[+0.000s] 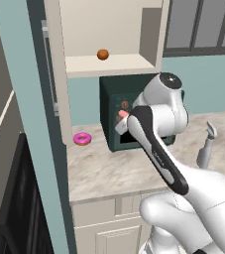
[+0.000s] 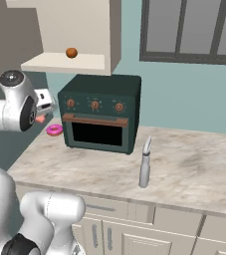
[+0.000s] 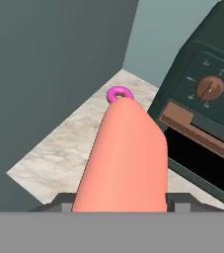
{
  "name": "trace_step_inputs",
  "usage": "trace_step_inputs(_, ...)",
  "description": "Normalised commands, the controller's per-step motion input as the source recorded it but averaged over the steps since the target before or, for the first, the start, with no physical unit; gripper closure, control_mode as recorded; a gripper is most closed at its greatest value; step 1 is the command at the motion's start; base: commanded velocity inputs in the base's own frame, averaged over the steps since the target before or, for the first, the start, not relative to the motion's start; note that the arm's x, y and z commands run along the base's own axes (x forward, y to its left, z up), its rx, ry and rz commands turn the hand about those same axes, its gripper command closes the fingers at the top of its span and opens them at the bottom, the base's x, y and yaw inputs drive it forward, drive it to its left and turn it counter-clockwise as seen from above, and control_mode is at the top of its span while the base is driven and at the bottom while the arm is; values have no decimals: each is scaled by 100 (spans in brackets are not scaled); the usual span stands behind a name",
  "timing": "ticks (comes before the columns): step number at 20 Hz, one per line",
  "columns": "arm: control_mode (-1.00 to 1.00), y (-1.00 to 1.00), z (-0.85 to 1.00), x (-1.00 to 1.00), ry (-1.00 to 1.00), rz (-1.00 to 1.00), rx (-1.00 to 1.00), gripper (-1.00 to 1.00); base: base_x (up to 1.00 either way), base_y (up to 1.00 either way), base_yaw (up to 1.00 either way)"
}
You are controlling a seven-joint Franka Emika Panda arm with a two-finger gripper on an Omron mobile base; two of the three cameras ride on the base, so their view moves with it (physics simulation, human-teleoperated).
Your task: Pick the spray and bar soap from the cabinet and place them on the counter.
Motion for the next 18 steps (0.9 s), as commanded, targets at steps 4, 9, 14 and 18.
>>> trace_step_inputs(4,-100,0,-29,-22,4,0,0,100,0,0,0)
trace_step_inputs(9,-100,0,-31,-2,7,0,0,100,0,0,0)
trace_step_inputs(14,-100,0,-27,0,5,0,-1,100,0,0,0)
trace_step_inputs(18,-100,4,-30,0,6,-1,-4,100,0,0,0)
